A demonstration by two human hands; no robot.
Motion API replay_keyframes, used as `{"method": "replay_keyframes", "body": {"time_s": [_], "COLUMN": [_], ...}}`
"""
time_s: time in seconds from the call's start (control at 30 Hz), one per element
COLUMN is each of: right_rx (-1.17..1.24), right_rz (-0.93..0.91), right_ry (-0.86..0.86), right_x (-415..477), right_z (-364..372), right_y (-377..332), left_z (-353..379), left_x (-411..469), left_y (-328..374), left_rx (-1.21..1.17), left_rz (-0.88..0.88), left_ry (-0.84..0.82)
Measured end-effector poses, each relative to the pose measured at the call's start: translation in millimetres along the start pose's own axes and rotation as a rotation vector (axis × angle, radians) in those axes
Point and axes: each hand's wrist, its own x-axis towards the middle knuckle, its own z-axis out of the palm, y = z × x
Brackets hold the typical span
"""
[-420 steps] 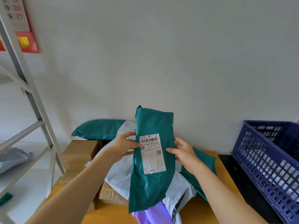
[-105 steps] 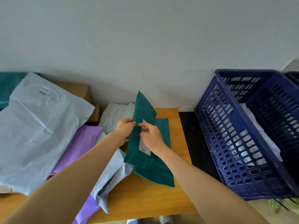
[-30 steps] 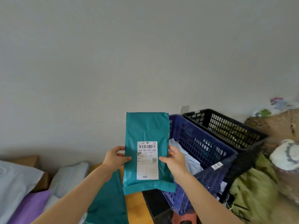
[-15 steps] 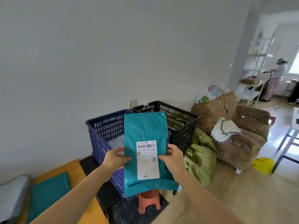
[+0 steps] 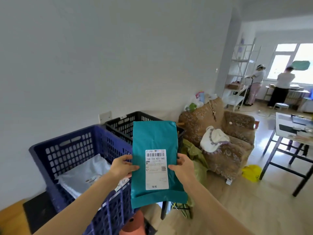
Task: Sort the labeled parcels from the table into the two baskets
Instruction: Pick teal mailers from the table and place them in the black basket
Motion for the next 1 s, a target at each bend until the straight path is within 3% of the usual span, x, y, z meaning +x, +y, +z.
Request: {"method": "replay_keyframes", "body": {"time_s": [0.47, 0.8, 1.0], "right_rx": [-0.078, -0.121, -0.129], "right_rz": [0.031, -0.042, -0.089], "right_ry": [-0.032, -0.177, -0.384], "right_x": [191.4, 324.6, 411.2], "right_z": [-11.4, 4.2, 26.4], "right_y": [-10.4, -6.5, 4.3], "left_z": [63.9, 95.8, 109.0], "left_x": [154.3, 252.1, 307.2], "left_y": [40.8, 60.8, 71.8], "left_rx": [-0.106, -0.216, -0.275], "left_rz": [-0.047, -0.079, -0.168], "left_ry": [0.036, 0.205, 0.366]}}
